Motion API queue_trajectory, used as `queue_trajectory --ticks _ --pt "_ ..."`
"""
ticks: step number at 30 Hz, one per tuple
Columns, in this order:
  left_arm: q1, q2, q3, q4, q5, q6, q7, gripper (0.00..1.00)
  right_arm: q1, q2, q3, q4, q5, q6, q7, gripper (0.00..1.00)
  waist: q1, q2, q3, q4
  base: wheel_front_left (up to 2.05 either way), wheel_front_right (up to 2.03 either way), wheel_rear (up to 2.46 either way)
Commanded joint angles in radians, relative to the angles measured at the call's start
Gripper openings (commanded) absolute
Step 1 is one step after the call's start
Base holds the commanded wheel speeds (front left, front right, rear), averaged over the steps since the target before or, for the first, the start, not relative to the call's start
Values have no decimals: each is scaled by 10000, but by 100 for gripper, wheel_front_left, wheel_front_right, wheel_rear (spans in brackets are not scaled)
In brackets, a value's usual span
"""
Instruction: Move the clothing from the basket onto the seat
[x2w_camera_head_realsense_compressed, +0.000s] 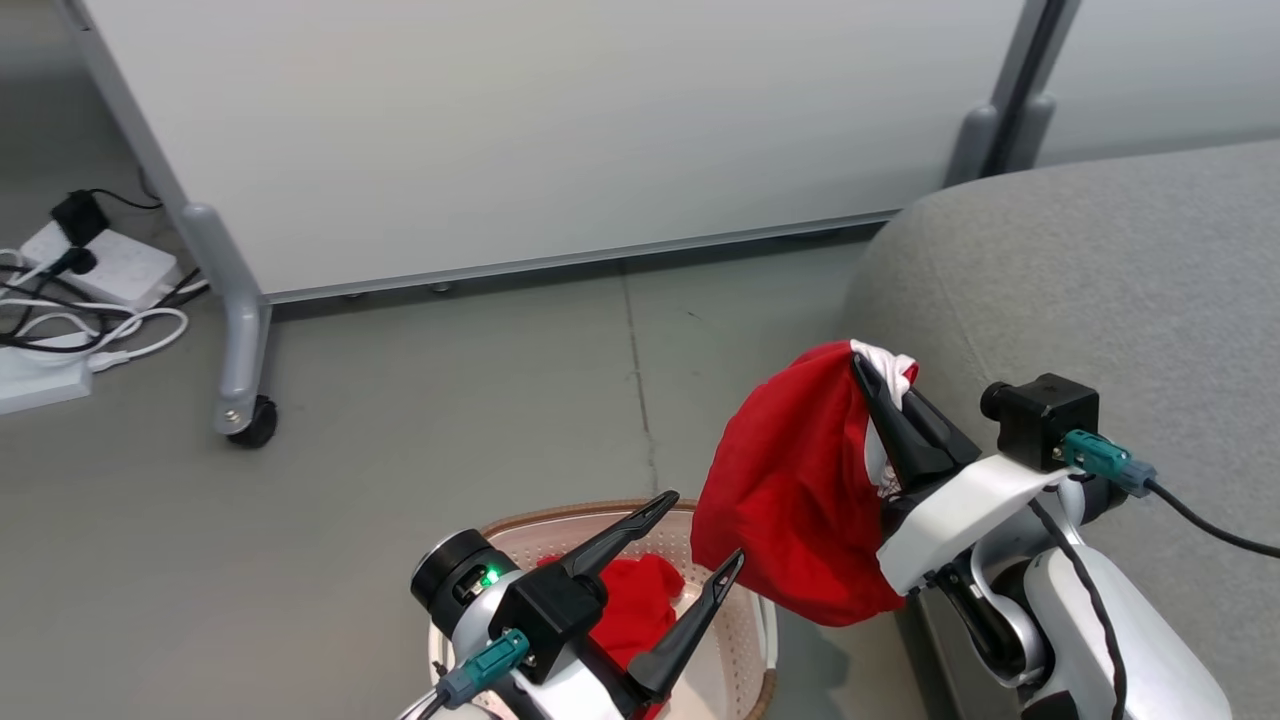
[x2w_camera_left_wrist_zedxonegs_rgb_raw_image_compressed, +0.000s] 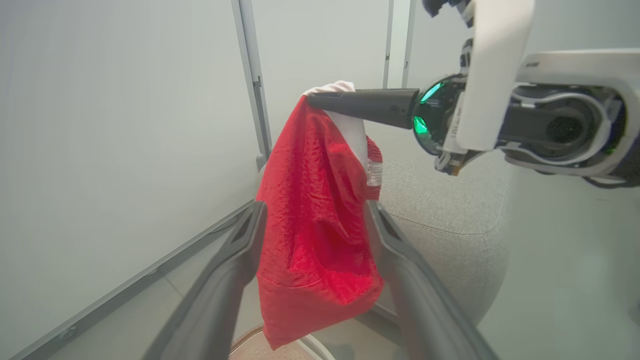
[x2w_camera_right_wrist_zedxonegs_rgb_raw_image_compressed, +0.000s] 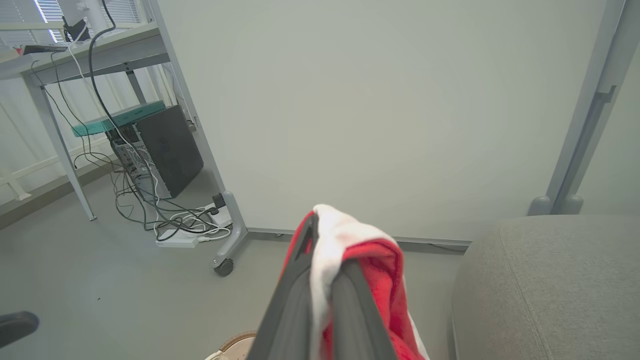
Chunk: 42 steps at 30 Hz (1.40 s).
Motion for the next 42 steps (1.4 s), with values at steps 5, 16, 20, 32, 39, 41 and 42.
queue_trajectory --ticks 5,16,20,32,39,41,42 --pt "-193 109 -15 -79 -16 76 -17 100 -92 -185 -202 -221 -124 5 155 0 0 0 308 -799 0 0 0" --pt "-524 262 -209 -270 94 92 157 100 35 -204 -1012 -385 -309 5 59 0 0 0 1081 -2701 0 0 0" --pt "-619 330 -303 -329 68 48 256 100 87 -127 -1189 -448 -344 5 -6 0 0 0 1307 -3203 0 0 0" --pt "-989 517 -409 -496 128 51 412 100 -449 -91 -1919 -555 -338 5 -300 0 0 0 1889 -3795 0 0 0" --pt "-1317 586 -416 -686 145 21 467 100 -2344 -554 -2849 -107 -311 5 -391 0 0 0 2409 -3724 0 0 0" --pt "-1424 602 -421 -732 189 17 495 100 -3013 -690 -3088 139 -200 5 -406 0 0 0 2589 -3615 0 0 0" --pt "-1496 606 -417 -753 206 21 508 100 -3342 -822 -3223 300 -228 5 -414 0 0 0 2688 -3556 0 0 0"
